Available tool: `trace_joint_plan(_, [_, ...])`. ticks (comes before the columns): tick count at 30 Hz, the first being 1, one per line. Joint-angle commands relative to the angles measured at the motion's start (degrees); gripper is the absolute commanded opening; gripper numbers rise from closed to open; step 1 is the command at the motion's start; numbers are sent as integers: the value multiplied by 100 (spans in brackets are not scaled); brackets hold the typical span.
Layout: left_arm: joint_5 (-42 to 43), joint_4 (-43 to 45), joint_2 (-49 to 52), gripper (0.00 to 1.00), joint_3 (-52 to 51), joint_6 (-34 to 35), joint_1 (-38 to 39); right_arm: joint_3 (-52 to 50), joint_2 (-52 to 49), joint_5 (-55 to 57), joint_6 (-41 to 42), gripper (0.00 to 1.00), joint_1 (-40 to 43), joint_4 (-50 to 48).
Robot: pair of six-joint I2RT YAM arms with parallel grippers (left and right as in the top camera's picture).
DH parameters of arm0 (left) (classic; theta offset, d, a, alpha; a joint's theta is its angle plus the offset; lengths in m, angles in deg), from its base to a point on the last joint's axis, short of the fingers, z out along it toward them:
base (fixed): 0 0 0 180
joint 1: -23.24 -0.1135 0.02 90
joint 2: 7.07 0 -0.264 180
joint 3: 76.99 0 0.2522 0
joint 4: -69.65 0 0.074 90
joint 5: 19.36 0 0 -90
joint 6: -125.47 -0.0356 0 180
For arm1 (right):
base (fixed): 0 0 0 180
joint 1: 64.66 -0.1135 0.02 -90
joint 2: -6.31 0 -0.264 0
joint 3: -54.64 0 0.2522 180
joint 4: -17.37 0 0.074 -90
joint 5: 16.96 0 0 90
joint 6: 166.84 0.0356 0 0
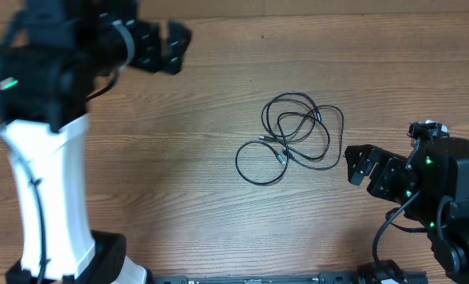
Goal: Untangle cables
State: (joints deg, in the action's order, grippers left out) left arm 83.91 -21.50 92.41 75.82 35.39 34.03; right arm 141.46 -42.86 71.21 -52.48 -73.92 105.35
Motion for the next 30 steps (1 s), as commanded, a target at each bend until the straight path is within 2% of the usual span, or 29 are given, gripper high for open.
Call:
trace_joint_plan(1, [-1298, 734, 243, 100, -1178, 758, 487, -35, -2, 96, 26, 100, -4, -20])
trace_joint_plan(5, [-1438, 2094, 240, 100, -2741, 807, 962, -35, -2, 262, 31, 100, -4, -15])
trace_joint_plan(8, [-1399, 2820, 240, 99, -3729, 1139, 1207, -35, -2, 398, 116, 100, -4, -20])
trace_joint_plan(11, [-874, 3274, 240, 100, -4607, 1213, 1558, -35, -52, 435, 136, 100, -4, -105])
trace_joint_plan(15, [-103, 3456, 240, 99, -5060, 1263, 1908, -35, -166, 435, 442, 100, -4, -229])
trace_joint_plan(17, [179, 3501, 240, 100, -5174, 1515, 2055, -35, -249, 433, 595, 100, -4, -243])
trace_joint_plan(20, [328, 3622, 247, 99, -5342, 2157, 2253, -35, -398, 328, 890, 100, -4, -146])
trace_joint_plan(25, [372, 4017, 367, 100, -5659, 2981, 2494, -35, -831, 216, 885, 100, -4, 107])
trace_joint_plan(30, [863, 4369, 708, 97, -5687, 3195, 2494, -35, -1226, 186, 879, 100, -4, 382])
